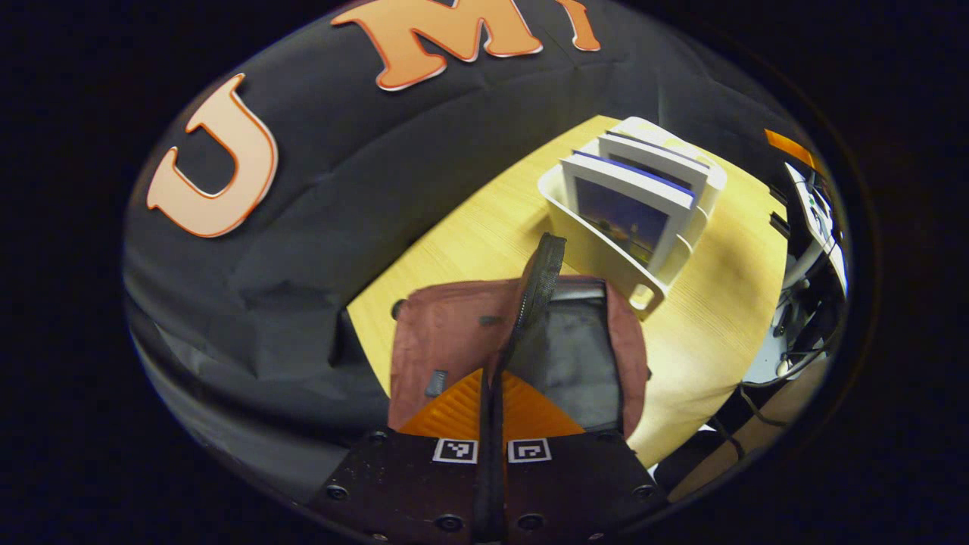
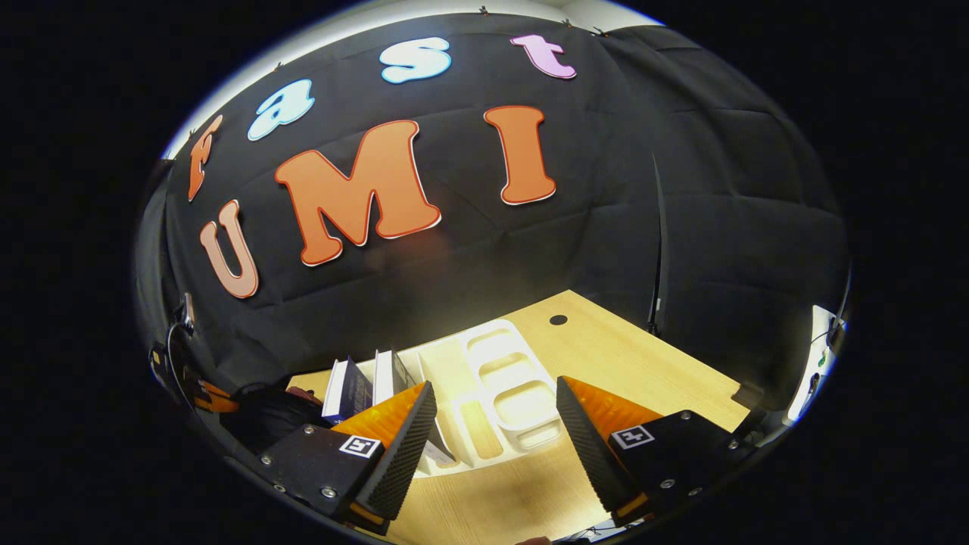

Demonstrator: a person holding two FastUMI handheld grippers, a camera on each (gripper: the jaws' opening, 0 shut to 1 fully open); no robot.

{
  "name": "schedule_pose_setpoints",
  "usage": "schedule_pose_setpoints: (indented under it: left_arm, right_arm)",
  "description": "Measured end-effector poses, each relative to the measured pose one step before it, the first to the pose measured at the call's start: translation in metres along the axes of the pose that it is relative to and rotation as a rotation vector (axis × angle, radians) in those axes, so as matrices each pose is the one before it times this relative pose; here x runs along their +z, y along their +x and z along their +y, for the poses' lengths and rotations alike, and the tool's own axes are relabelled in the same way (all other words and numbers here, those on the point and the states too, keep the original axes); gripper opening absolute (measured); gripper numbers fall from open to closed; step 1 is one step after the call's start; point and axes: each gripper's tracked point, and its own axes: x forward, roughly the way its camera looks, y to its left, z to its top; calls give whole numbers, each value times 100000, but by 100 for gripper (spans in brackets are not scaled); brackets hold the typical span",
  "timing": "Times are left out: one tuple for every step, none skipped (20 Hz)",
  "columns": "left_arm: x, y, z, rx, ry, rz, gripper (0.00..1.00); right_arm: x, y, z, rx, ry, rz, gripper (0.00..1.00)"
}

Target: Open the schoolbag, grab two books from the bookshelf and put them into the schoolbag.

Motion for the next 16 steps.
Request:
schedule_pose_setpoints:
  left_arm:
    - [-110, -99, 1661, 965, -1275, -212, 0]
    - [-138, 118, 1080, 589, -1027, -356, 0]
    - [-158, -4, 602, 73, -842, -177, 1]
    - [-113, 82, 226, -588, -816, -304, 1]
    - [-248, 135, 34, -730, -278, -483, 1]
    - [-111, 122, -143, -914, -22, -561, 1]
    - [-77, 22, -91, -608, 121, -860, 1]
    - [54, -117, -30, -471, 114, -873, 1]
    - [103, -198, -75, -262, 480, -972, 0]
    - [59, -164, -26, -267, 786, -784, 0]
    - [14, 5, 46, -542, 500, -277, 1]
    - [28, 109, -103, -584, 243, -17, 0]
    - [-81, 20, 15, -365, 44, 16, 0]
    - [8, -48, -6, -266, -451, 43, 0]
    - [-55, -98, -105, -468, -518, -172, 0]
    - [109, -50, -29, -307, -1, -440, 0]
  right_arm:
    - [212, -316, 641, 302, -1290, -163, 95]
    - [256, -215, 519, -76, -1638, -235, 94]
    - [269, -208, 489, 129, -1498, -146, 95]
    - [252, -155, 655, 416, -821, 73, 95]
    - [337, -114, 606, 620, -264, 190, 95]
    - [278, 15, 701, 1036, 41, 316, 95]
    - [414, -55, 790, 1156, -151, 264, 95]
    - [471, 117, 749, 866, -980, 67, 95]
    - [536, 344, 795, 886, -1758, 237, 94]
    - [735, 256, 1068, 1434, -1808, 335, 94]
    - [843, 207, 1311, 2262, -1610, 396, 94]
    - [989, 489, 1417, 2351, -1092, 876, 95]
    - [757, 488, 1341, 2747, -537, 1622, 95]
    - [849, 658, 1535, 2555, -876, 2425, 94]
    - [471, 864, 1454, 2877, -594, 3838, 94]
    - [297, 1061, 1793, 3821, 58, 5518, 94]
